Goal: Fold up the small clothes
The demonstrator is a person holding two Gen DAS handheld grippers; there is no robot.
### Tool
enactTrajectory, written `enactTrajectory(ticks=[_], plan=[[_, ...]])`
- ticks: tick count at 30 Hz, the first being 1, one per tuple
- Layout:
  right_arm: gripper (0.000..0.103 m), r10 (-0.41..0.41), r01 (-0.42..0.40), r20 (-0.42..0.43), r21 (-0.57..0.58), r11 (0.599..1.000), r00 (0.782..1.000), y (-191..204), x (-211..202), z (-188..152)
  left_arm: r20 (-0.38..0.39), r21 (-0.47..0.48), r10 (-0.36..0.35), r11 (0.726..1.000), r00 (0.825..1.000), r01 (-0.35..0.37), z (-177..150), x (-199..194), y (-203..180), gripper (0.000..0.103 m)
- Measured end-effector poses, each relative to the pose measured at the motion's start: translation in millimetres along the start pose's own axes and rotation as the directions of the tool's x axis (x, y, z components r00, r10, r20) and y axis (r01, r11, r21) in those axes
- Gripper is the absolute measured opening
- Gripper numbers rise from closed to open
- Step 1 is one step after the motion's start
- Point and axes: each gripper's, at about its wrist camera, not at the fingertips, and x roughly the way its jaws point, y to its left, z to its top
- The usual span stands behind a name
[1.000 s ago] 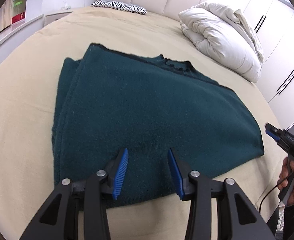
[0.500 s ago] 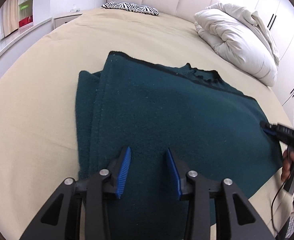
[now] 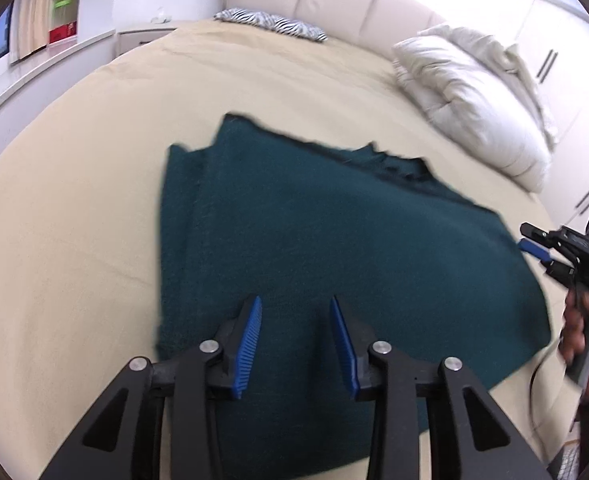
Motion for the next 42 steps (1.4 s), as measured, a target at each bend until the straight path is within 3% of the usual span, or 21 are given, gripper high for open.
enactTrajectory(ticks=[2, 3, 5, 6, 7, 8, 10, 11, 12, 14, 15, 18, 22, 25, 27, 30, 32, 35, 38, 42], plan=[[0.034, 0.182, -0.181, -0.028, 0.031, 0.983, 0.983, 19.3, -8.9, -22.3, -0.008, 0.014, -0.038, 0.999, 0.999, 0.038, -4.3, -0.1, -15.4, 0.039], [0.034, 0.259, -0.257, -0.063, 0.042, 0.965, 0.964, 30.7, -7.8, -34.7, -0.019, 0.024, -0.053, 0.998, 0.998, 0.053, -8.4, 1.7, -22.8, 0.04], [0.036, 0.418, -0.414, -0.145, 0.059, 0.908, 0.897, 59.2, 2.2, -69.8, -0.046, 0.062, -0.048, 0.997, 0.998, 0.051, -21.3, 8.6, -37.9, 0.041], [0.041, 0.46, -0.457, -0.215, 0.065, 0.887, 0.862, 73.3, 13.6, -89.0, -0.05, 0.075, -0.024, 0.997, 0.998, 0.028, -26.1, 11.3, -40.2, 0.041], [0.041, 0.46, -0.46, -0.253, 0.063, 0.886, 0.851, 78.2, 19.0, -101.8, -0.048, 0.078, -0.01, 0.997, 0.999, 0.014, -31.4, 12.1, -40.0, 0.04], [0.041, 0.421, -0.427, -0.294, 0.045, 0.903, 0.858, 82.5, 31.1, -118.0, -0.049, 0.067, -0.014, 0.998, 0.999, 0.017, -35.3, 11.8, -35.3, 0.04], [0.038, 0.383, -0.381, -0.299, 0.07, 0.922, 0.874, 69.8, 42.8, -128.8, -0.057, 0.05, -0.028, 0.998, 0.998, 0.031, -37.1, 10.1, -26.2, 0.035], [0.026, 0.42, -0.399, -0.276, 0.131, 0.908, 0.864, 52.6, 45.0, -129.4, -0.059, 0.05, -0.021, 0.998, 0.998, 0.024, -37.7, 7.1, -21.4, 0.031], [0.022, 0.434, -0.397, -0.249, 0.185, 0.899, 0.866, 33.4, 42.0, -126.6, -0.059, 0.048, -0.021, 0.999, 0.998, 0.024, -37.9, 3.9, -16.3, 0.03], [0.021, 0.421, -0.378, -0.178, 0.232, 0.896, 0.89, 2.4, 27.3, -119.4, -0.052, 0.038, -0.027, 0.999, 0.998, 0.029, -39.6, -2.7, -5.2, 0.03], [0.021, 0.383, -0.345, -0.133, 0.238, 0.908, 0.914, -17.6, 14.4, -114.6, -0.047, 0.038, -0.03, 0.999, 0.998, 0.032, -42.5, -5.8, -1.1, 0.03], [0.022, 0.272, -0.251, -0.027, 0.308, 0.918, 0.962, -75.3, -24.2, -107.5, -0.041, 0.026, -0.026, 0.999, 0.999, 0.027, -47.3, -18.5, 10.2, 0.03], [0.028, 0.154, -0.179, 0.098, 0.341, 0.923, 0.983, -104.8, -78.1, -98.0, 0.015, 0.028, -0.001, 1.0, 1.0, 0.001, -32.4, -40.3, 7.5, 0.044], [0.03, 0.221, -0.244, 0.109, 0.299, 0.923, 0.969, -81.5, -78.0, -82.7, 0.039, 0.081, -0.017, 0.997, 0.999, 0.014, -5.1, -36.7, -13.8, 0.047], [0.041, 0.267, -0.276, 0.071, 0.23, 0.933, 0.961, -42.7, -57.5, -67.5, 0.058, 0.144, -0.004, 0.99, 0.998, -0.004, 14.0, -25.1, -32.9, 0.05], [0.044, 0.348, -0.345, 0.011, 0.16, 0.925, 0.937, 14.9, -8.9, -47.1, 0.051, 0.179, 0.047, 0.982, 0.998, -0.055, 40.1, 8.9, -45.0, 0.052], [0.046, 0.364, -0.351, -0.036, 0.191, 0.917, 0.931, 41.9, 34.5, -33.7, 0.045, 0.175, 0.076, 0.981, 0.996, -0.083, 54.4, 29.5, -45.3, 0.052], [0.046, 0.426, -0.401, -0.08, 0.218, 0.89, 0.901, 67.9, 76.9, -25.4, 0.019, 0.199, 0.146, 0.969, 0.989, -0.147, 67.4, 59.2, -44.1, 0.052], [0.044, 0.42, -0.38, -0.136, 0.249, 0.891, 0.897, 73.5, 116.6, -23.2, -0.017, 0.174, 0.134, 0.976, 0.991, -0.129, 65.1, 79.1, -31.5, 0.055], [0.04, 0.478, -0.436, -0.066, 0.318, 0.842, 0.876, 36.0, 125.5, -11.4, 0.011, 0.176, 0.115, 0.978, 0.993, -0.115, 59.9, 80.0, -28.1, 0.055]])
